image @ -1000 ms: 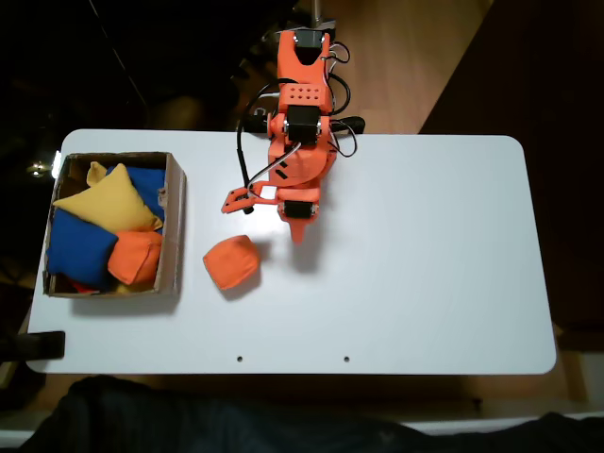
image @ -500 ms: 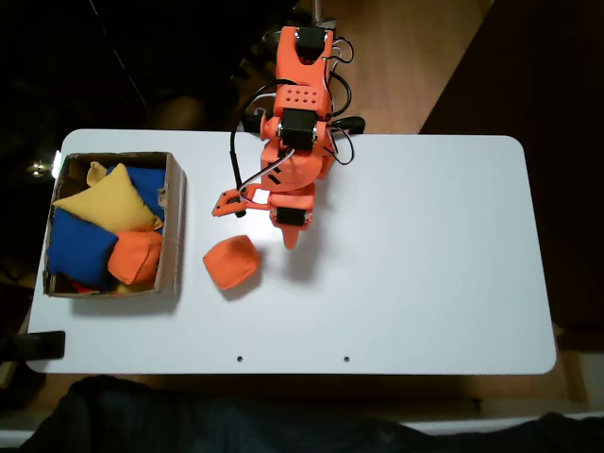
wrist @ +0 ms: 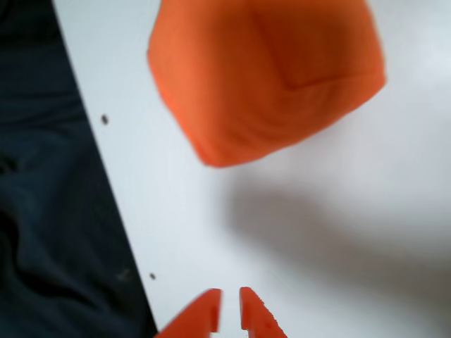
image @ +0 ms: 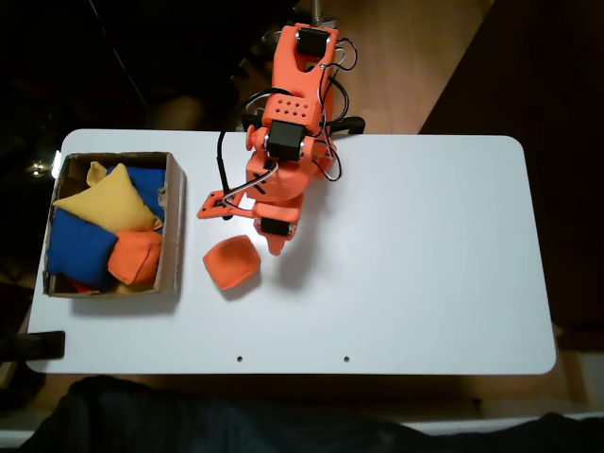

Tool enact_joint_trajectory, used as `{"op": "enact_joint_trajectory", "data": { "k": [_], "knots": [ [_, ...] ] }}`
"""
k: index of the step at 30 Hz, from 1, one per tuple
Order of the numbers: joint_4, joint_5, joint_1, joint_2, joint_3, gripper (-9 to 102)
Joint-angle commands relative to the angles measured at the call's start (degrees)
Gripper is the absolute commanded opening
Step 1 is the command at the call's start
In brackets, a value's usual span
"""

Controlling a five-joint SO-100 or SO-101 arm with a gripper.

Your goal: Grasp a bag and put it in the box.

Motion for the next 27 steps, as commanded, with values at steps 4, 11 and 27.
{"op": "enact_joint_trajectory", "data": {
  "k": [4,11,27],
  "knots": [
    [0.53,-0.35,2.11,-2.37,-3.25,14],
    [0.70,-0.79,5.10,-5.36,-4.48,30],
    [4.13,-3.25,8.70,-10.28,-5.62,52]
  ]
}}
